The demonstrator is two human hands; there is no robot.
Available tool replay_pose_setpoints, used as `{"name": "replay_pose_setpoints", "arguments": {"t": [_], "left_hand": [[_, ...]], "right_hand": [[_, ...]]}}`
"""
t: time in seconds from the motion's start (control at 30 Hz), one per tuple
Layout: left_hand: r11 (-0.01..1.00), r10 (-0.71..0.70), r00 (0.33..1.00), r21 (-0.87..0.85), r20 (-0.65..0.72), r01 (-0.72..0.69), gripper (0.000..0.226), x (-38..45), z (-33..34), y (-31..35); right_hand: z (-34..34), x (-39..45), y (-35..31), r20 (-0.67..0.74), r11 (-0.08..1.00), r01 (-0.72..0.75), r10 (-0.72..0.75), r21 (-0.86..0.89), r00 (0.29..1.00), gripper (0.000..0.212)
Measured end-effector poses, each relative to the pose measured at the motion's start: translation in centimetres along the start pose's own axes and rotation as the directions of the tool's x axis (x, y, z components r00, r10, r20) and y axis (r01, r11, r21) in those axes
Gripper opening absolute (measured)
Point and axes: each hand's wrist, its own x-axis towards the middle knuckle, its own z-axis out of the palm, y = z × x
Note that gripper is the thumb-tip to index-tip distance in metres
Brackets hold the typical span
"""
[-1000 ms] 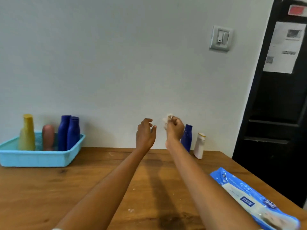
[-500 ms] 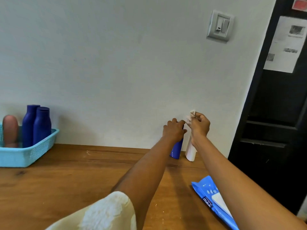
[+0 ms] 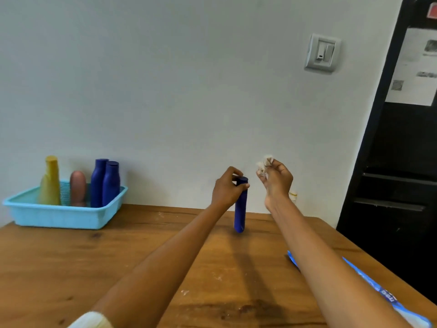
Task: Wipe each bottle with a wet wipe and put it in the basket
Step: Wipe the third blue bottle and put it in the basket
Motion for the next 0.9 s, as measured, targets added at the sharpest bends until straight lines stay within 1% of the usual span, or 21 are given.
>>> {"name": "replay_pose_setpoints", "arguments": {"t": [0.07, 0.13, 0.2, 0.3, 0.43, 0.53, 0.63, 0.73, 0.83, 0.9], "left_hand": [[1.0, -0.004, 0.999, -0.026, 0.04, 0.005, 0.023, -1.9, -3.0, 0.0], [0.999, -0.004, 0.997, -0.051, 0.077, 0.008, 0.019, -3.7, -6.3, 0.1], [0.996, -0.019, 0.997, -0.088, 0.069, 0.025, 0.017, -5.2, -9.5, 0.5], [0.991, -0.039, 0.999, -0.13, 0.026, 0.042, 0.019, -6.9, -13.5, 1.4], [0.983, -0.037, 0.999, -0.178, 0.01, 0.038, 0.025, -8.4, -17.4, 2.4], [0.977, -0.025, 1.0, -0.211, -0.001, 0.024, 0.027, -9.0, -19.4, 2.8], [0.967, -0.009, 1.0, -0.253, -0.002, 0.009, 0.031, -9.1, -20.9, 2.8], [0.958, -0.007, 1.0, -0.288, -0.01, 0.004, 0.034, -8.9, -21.8, 2.9], [0.956, -0.011, 1.0, -0.293, -0.028, 0.003, 0.034, -8.6, -22.4, 3.0], [0.949, -0.025, 0.998, -0.315, -0.054, 0.007, 0.036, -8.3, -22.6, 3.0]], "right_hand": [[1.3, -2.6, -0.2, 0.019, 0.996, -0.05, 0.049, 0.068, 0.999, 0.011], [2.7, -5.2, -0.3, 0.05, 0.987, -0.101, 0.095, 0.127, 0.994, 0.016], [4.1, -7.5, -0.5, 0.106, 0.982, -0.13, 0.115, 0.14, 0.988, 0.023], [6.1, -11.0, -0.6, 0.176, 0.984, -0.145, 0.126, 0.103, 0.976, 0.03], [8.5, -14.4, 0.0, 0.193, 0.984, -0.172, 0.159, 0.054, 0.968, 0.021], [9.8, -15.5, 0.6, 0.215, 0.987, -0.145, 0.157, -0.072, 0.964, 0.017], [10.7, -16.4, 0.9, 0.31, 0.979, -0.058, 0.119, -0.197, 0.943, 0.011], [11.2, -17.1, 1.2, 0.404, 0.959, 0.086, 0.032, -0.271, 0.914, 0.017], [11.4, -17.5, 1.2, 0.468, 0.868, 0.299, -0.09, -0.395, 0.879, 0.025], [11.4, -17.8, 1.2, 0.494, 0.812, 0.405, -0.17, -0.42, 0.853, 0.026]]}}
